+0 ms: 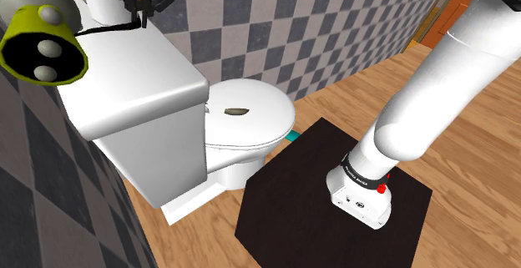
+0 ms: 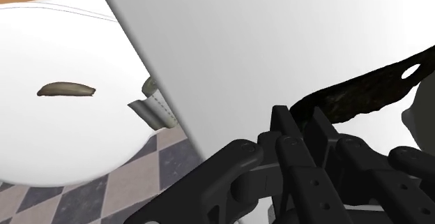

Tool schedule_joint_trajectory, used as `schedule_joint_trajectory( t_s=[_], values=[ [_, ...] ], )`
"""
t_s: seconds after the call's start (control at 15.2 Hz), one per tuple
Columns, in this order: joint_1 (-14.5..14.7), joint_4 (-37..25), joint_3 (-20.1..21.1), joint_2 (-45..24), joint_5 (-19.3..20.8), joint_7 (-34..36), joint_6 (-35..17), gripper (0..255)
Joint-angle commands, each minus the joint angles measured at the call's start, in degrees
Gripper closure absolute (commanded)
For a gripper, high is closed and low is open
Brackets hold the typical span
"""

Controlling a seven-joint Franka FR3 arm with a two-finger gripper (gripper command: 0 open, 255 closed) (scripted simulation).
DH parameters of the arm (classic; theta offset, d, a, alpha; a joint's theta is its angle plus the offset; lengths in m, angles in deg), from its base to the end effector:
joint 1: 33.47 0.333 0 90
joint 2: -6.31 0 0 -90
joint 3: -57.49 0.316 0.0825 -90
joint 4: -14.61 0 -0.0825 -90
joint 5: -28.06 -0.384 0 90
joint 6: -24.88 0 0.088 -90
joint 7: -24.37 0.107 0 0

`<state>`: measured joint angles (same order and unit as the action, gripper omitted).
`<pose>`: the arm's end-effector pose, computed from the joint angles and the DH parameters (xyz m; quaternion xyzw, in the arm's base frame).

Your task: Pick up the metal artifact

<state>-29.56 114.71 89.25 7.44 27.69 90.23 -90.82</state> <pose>0.4729 0.3432 0.5933 -0.9554 0.2580 -0.0927 0.1102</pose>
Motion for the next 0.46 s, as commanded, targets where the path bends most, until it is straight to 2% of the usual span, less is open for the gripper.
schedule_joint_trajectory(
  t_s=[0.0, 0.4],
  values=[
    [0.1, -1.6, 0.1, 0.0, 0.0, 0.2, 1.4, 255],
    [0.2, -5.3, 0.2, -0.5, 0.4, 0.4, 4.7, 255]
  ],
)
